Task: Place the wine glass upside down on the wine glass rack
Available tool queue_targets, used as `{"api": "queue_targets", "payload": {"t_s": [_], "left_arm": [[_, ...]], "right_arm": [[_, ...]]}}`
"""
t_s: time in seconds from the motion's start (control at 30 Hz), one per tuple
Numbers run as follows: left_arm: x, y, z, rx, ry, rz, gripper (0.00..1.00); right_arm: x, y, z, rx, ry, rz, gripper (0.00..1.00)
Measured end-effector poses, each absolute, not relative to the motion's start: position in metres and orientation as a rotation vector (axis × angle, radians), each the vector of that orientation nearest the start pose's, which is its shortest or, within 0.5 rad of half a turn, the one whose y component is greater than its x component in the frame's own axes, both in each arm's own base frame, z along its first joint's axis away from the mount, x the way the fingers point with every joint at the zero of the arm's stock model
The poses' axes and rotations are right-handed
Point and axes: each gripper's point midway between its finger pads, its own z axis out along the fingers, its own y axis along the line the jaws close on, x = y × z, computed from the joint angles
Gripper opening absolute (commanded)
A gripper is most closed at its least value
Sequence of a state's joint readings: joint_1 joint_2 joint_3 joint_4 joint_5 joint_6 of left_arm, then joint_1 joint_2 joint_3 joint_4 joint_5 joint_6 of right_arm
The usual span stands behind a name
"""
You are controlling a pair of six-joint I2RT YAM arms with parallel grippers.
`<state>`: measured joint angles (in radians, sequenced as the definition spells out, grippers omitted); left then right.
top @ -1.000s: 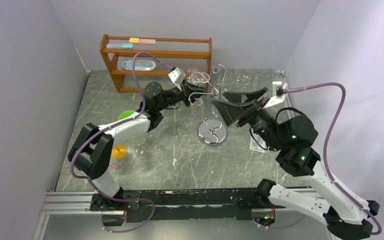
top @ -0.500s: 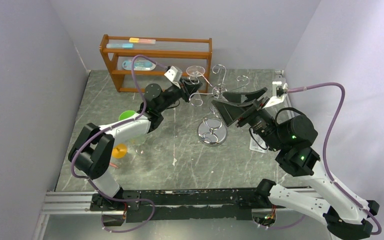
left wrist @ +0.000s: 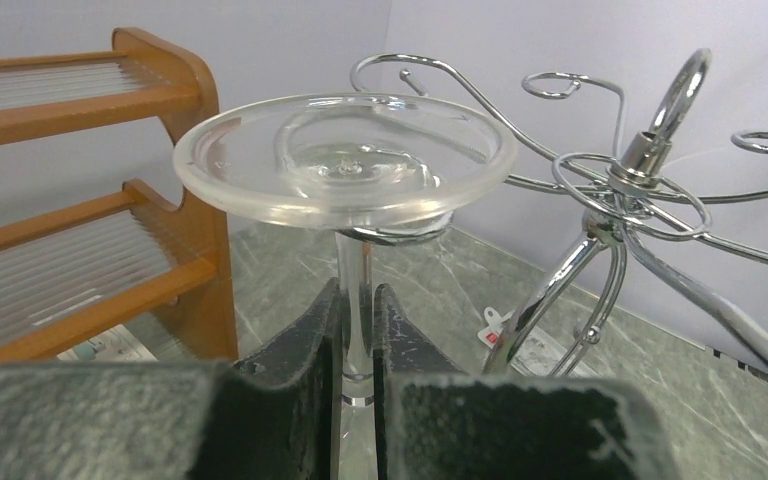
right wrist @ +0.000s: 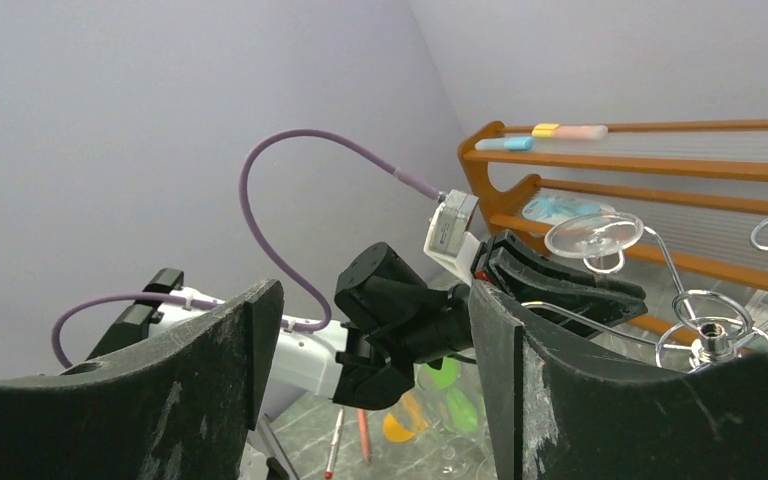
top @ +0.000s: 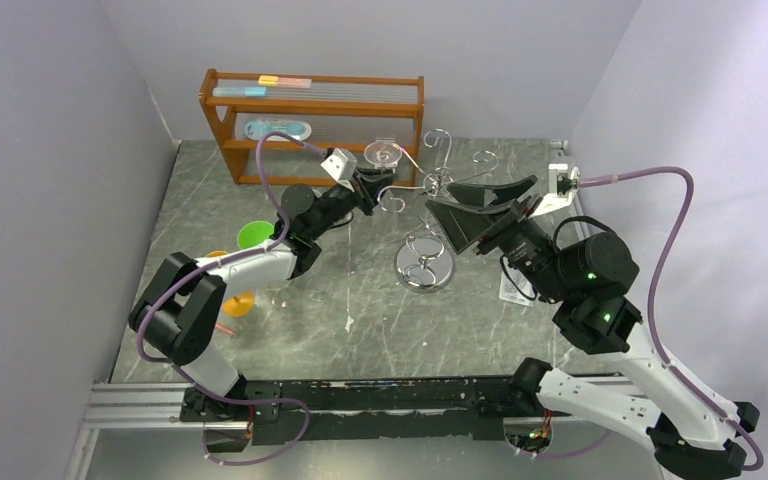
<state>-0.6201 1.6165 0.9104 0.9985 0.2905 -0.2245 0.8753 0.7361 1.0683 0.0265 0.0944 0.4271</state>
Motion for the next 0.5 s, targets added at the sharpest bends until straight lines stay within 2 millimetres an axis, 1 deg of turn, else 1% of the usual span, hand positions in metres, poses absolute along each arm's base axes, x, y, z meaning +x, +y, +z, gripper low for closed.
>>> {"api": "queue_targets", "payload": {"t_s": [0.17,0.2,0.33,0.4,0.5], "left_arm": [[0.364,-0.342,0.294,0.565,1.218,-0.917,0.06],[0.363,-0.343,0.294,0.573,1.214,-0.920,0.10],[0.360,-0.345,0.293,0.587,1.215,-0.931,0.30],[0.359,-0.345,0.293,0.590,1.215,-0.941,0.38],[0.358,-0.346,0.292,0.588,1.220,-0.948,0.45]], "right_arm": [[0.180,0.217,0.481,-0.198,1.264,1.076,0.72],[0.180,0.216,0.482,-0.198,1.262,1.077,0.72],[0.180,0.217,0.479,-0.197,1.269,1.077,0.72],[0.181,0.218,0.478,-0.197,1.273,1.077,0.72],[0.181,0.218,0.477,-0.193,1.276,1.077,0.72]]}}
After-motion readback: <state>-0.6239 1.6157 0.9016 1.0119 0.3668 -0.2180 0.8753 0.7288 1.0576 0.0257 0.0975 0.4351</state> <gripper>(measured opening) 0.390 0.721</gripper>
